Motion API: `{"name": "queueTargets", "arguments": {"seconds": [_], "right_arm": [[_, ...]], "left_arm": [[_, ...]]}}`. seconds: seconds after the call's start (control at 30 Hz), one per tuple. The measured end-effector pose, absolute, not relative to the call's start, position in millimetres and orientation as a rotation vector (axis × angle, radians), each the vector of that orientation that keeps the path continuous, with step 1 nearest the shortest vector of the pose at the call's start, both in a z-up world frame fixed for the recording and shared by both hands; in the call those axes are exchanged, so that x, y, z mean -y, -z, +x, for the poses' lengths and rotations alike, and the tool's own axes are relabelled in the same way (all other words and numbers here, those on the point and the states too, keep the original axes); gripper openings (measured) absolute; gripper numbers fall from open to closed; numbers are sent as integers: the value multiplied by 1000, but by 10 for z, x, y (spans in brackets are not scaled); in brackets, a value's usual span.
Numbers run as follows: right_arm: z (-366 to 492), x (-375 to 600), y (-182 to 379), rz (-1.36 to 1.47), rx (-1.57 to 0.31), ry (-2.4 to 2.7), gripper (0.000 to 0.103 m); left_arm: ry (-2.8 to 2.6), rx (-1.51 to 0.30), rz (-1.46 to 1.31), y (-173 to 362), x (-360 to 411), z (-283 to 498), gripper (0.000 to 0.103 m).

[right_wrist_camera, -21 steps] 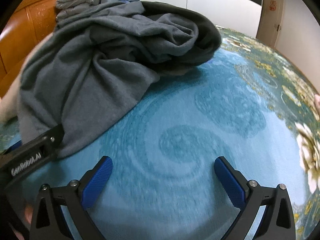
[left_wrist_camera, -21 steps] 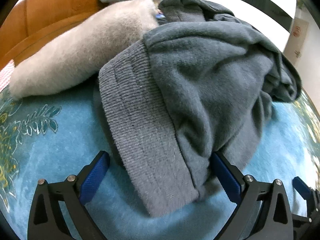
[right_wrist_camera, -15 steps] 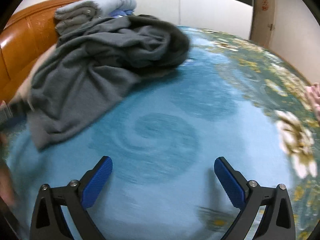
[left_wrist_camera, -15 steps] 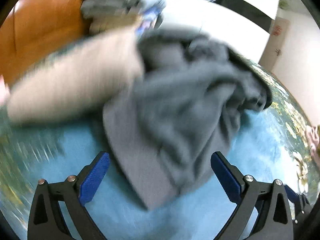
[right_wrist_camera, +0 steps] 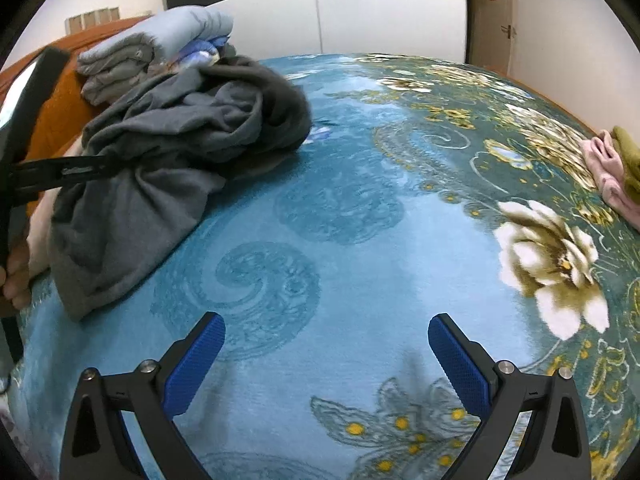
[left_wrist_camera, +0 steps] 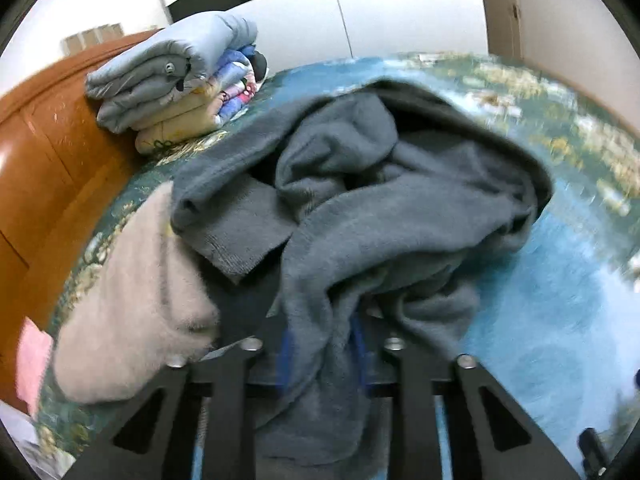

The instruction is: Fold clothes

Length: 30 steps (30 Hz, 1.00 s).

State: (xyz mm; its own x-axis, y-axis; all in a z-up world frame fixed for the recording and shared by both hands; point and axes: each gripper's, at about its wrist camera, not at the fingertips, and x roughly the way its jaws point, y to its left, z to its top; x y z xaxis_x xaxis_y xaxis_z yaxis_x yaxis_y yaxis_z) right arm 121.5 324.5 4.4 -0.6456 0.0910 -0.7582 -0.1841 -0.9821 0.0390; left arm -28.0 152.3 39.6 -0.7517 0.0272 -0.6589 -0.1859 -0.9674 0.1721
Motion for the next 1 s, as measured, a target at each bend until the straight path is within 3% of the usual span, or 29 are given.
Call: {"name": "queueTargets", "arguments": {"seconds": [0.23,0.33,0.47,0.67,0.83,0.9,0.97,1.0], "right_arm": [[1323,-3549,-272,-1132,-263,-2724,103],[1416,-3784,-322,-1078,-365,-2698,103],[1575,-4126,-371,-1006,-501,-2657,103],[1864,-4479,-462,-948,-530,-2601,103],[2105,-4726,-414,-948,-578,-2557,103],[2148,-4788,-366,-957,-611,-2535,103],[2163,-4826,-314,-971,-646,-2515,103],[2154,-4832,-287,-981,-664,-2508,103]], "left_arm": [[-2638,-169,-703,-1673,-1813,188,15],[-2548,-100,-563,-2220,-1937,388,4],[-2418,-13,-384,-2950,-2103,655,2],[-2342,-46,-435,-3135,-2867,826,2],[-2381,17,-706,-2472,-2690,543,2],[-2412,43,-823,-2144,-2455,431,14],[-2501,117,-980,-1769,-2152,310,50],[-2517,134,-1034,-1591,-2045,272,56]]}}
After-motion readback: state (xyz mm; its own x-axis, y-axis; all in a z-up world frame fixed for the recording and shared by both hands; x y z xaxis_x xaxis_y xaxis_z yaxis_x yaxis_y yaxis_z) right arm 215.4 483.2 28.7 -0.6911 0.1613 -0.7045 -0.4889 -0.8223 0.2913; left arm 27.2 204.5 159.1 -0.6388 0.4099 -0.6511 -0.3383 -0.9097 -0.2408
